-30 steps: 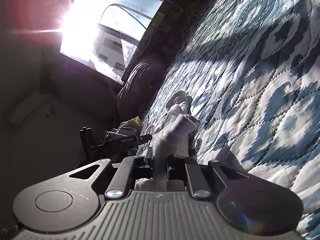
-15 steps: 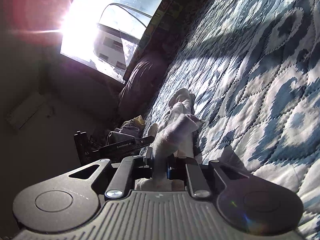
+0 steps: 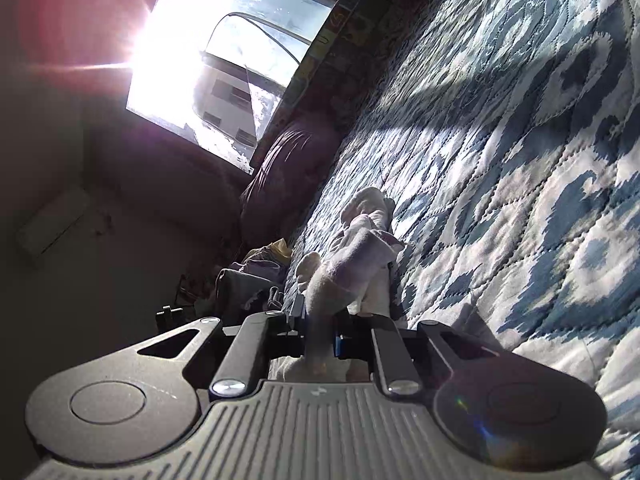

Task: Fold clothes

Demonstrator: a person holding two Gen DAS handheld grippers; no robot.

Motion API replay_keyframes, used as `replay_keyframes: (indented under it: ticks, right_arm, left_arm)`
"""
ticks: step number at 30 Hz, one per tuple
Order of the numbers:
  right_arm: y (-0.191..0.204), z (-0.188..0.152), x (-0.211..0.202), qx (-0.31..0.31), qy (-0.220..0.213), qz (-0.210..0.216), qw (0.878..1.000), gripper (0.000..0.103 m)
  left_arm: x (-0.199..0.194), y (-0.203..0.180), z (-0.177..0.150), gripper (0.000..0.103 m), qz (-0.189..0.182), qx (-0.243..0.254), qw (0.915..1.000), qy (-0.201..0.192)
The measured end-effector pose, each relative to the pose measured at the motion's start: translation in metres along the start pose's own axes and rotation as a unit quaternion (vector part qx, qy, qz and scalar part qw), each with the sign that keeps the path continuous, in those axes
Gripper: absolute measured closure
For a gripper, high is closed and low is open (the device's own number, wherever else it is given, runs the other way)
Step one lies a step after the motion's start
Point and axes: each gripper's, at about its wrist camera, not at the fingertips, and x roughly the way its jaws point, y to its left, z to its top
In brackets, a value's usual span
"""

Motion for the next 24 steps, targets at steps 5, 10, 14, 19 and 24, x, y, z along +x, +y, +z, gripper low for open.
replay_keyframes:
  ticks: [5, 10, 14, 19, 24]
  right_arm:
    - [0.009, 0.003, -0.006, -0.005, -0.01, 0.051, 0.999, 0.087]
    - [0.014, 0.008, -0.014, -0.004, -0.029, 0.097, 0.995, 0.088]
    - [0.005, 0.014, -0.021, 0.021, -0.042, 0.11, 0.993, 0.087]
    - [-0.011, 0.015, -0.021, 0.039, -0.025, 0.056, 0.997, 0.087]
    - [-0.032, 0.01, -0.008, 0.068, 0.007, -0.022, 0.997, 0.087]
  left_arm:
    - [-0.025, 0.012, 0.012, 0.074, -0.024, 0.0, 0.9995, -0.022]
    - [-0.014, 0.041, 0.042, 0.074, 0.016, -0.054, 0.997, -0.053]
    - [0.015, 0.045, 0.058, 0.074, 0.053, -0.045, 0.9966, -0.043]
    - [0.045, 0.035, 0.062, 0.074, 0.043, -0.007, 0.9983, -0.039]
    - [0.063, 0.028, 0.055, 0.07, 0.021, 0.018, 0.9993, -0.024]
